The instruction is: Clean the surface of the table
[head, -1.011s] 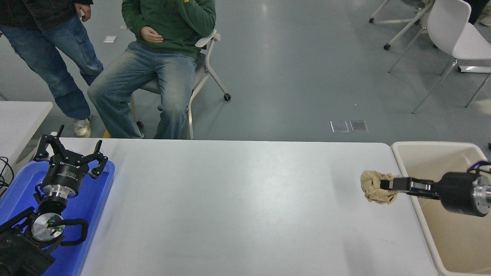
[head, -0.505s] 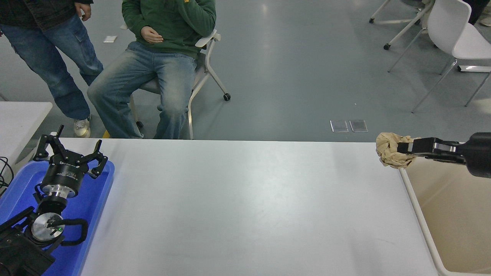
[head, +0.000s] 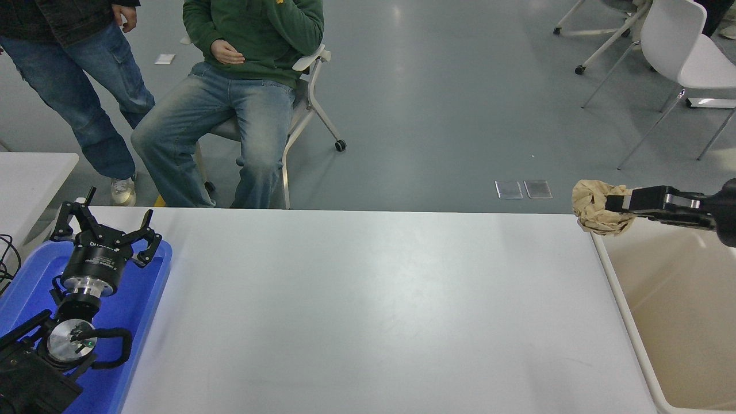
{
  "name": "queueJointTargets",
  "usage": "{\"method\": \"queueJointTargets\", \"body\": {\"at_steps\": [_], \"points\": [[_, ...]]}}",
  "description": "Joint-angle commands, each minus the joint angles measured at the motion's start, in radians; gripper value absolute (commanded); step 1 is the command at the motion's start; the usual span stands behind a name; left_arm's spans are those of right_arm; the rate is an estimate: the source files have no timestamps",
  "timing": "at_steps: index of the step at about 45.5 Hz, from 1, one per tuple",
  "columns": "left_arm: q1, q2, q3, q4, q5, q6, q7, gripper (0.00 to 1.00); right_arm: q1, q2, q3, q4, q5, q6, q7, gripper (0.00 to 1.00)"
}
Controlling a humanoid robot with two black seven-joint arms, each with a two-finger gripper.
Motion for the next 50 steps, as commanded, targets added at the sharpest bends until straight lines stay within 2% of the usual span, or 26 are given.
{"method": "queueJointTargets", "body": {"at_steps": [1, 18, 50], "points": [[0.0, 0.0, 0.0, 0.0, 0.0, 0.0, 0.0, 1.0, 0.01, 0.001, 0.001, -0.024, 0.005, 0.003, 0.0, 0.0], [0.0, 0.0, 0.0, 0.0, 0.0, 0.0, 0.0, 1.0, 0.026, 0.066, 0.009, -0.185, 0.015, -0.056, -0.01, 0.0], [0.0, 0.0, 0.0, 0.0, 0.0, 0.0, 0.0, 1.0, 0.013, 0.378, -0.007, -0.812, 0.086, -0.257, -0.027, 0.0]]}}
